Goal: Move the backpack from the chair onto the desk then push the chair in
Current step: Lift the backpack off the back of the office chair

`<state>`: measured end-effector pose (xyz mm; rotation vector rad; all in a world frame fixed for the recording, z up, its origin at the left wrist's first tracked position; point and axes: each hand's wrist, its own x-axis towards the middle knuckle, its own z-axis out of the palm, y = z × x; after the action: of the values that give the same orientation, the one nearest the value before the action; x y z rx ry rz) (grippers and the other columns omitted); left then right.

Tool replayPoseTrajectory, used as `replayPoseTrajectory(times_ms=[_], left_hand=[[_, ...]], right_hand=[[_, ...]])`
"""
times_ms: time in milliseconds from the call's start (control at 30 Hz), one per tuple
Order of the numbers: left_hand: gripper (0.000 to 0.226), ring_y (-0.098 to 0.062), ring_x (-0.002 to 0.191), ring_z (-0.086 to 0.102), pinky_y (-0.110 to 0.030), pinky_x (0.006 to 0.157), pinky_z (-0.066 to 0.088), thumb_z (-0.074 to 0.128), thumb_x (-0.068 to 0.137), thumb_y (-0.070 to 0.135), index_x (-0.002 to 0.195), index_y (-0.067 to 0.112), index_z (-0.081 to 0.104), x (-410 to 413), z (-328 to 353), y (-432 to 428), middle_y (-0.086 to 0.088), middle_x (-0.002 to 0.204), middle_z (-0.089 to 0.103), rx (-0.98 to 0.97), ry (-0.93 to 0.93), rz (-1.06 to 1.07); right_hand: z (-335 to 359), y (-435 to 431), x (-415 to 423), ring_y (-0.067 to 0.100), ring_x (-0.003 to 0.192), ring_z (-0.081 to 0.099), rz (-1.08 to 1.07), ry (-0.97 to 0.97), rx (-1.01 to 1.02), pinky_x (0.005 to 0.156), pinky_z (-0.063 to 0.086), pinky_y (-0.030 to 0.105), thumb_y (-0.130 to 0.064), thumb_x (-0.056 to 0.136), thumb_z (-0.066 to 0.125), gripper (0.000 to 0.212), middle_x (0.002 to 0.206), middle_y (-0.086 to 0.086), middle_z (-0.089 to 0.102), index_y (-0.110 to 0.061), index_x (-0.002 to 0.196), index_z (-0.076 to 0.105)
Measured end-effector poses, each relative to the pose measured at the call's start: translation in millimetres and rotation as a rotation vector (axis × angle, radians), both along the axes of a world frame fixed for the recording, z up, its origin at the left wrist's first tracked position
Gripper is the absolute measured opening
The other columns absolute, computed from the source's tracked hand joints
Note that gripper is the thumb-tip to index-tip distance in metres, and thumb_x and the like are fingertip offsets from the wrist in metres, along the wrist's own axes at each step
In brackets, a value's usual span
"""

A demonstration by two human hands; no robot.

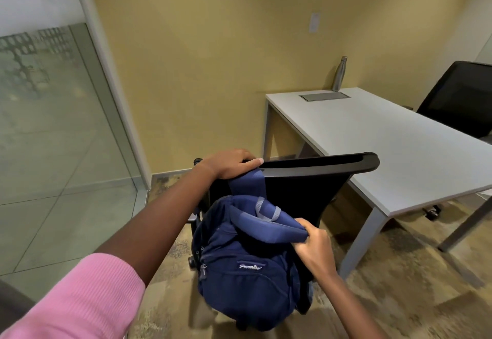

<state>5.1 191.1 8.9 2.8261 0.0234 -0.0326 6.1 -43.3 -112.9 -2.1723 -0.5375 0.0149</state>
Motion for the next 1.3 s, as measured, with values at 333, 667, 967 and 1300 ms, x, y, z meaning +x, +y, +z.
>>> replayPoseTrajectory(times_ms=[333, 667, 967, 1300], left_hand=[[0.051, -0.028, 0.115, 0.05, -0.038, 0.1, 0.037, 0.017, 0.098, 0.041, 0.119, 0.016, 0.056, -11, -1, 39, -0.013, 0.129, 0.057, -0.12, -0.048, -0.011], [0.047, -0.027, 0.111, 0.052, -0.037, 0.095, 0.037, 0.015, 0.1, 0.035, 0.113, 0.021, 0.058, -33, -10, 87, -0.01, 0.125, 0.059, -0.224, -0.16, 0.0], [0.048, -0.014, 0.103, 0.051, -0.027, 0.086, 0.035, 0.016, 0.1, 0.034, 0.11, 0.018, 0.06, -64, -40, 133, -0.008, 0.119, 0.062, -0.413, -0.407, 0.148], [0.033, -0.015, 0.117, 0.05, -0.009, 0.084, 0.038, 0.037, 0.093, 0.039, 0.122, 0.028, 0.049, -128, -126, 161, 0.007, 0.123, 0.055, -0.771, -0.348, 0.35]], right_hand=[[5, 20, -17, 0.036, 0.081, 0.068, -0.19, -0.03, 0.036, 0.064, 0.042, 0.031, 0.009, 0.073, 0.057, 0.036, 0.082, 0.019, 0.074, -0.007, 0.102, 0.07], [21, 64, -34, 0.038, 0.082, 0.068, -0.234, -0.101, 0.091, 0.07, 0.05, 0.04, 0.01, 0.073, 0.058, 0.035, 0.084, 0.021, 0.074, -0.007, 0.102, 0.07], [38, 117, -41, 0.041, 0.076, 0.068, -0.203, -0.171, 0.046, 0.068, 0.051, 0.043, 0.011, 0.066, 0.06, 0.037, 0.078, 0.023, 0.073, -0.008, 0.095, 0.072], [40, 179, -56, 0.043, 0.075, 0.066, -0.114, -0.155, 0.02, 0.07, 0.053, 0.045, 0.01, 0.061, 0.058, 0.042, 0.078, 0.024, 0.073, -0.007, 0.097, 0.072]])
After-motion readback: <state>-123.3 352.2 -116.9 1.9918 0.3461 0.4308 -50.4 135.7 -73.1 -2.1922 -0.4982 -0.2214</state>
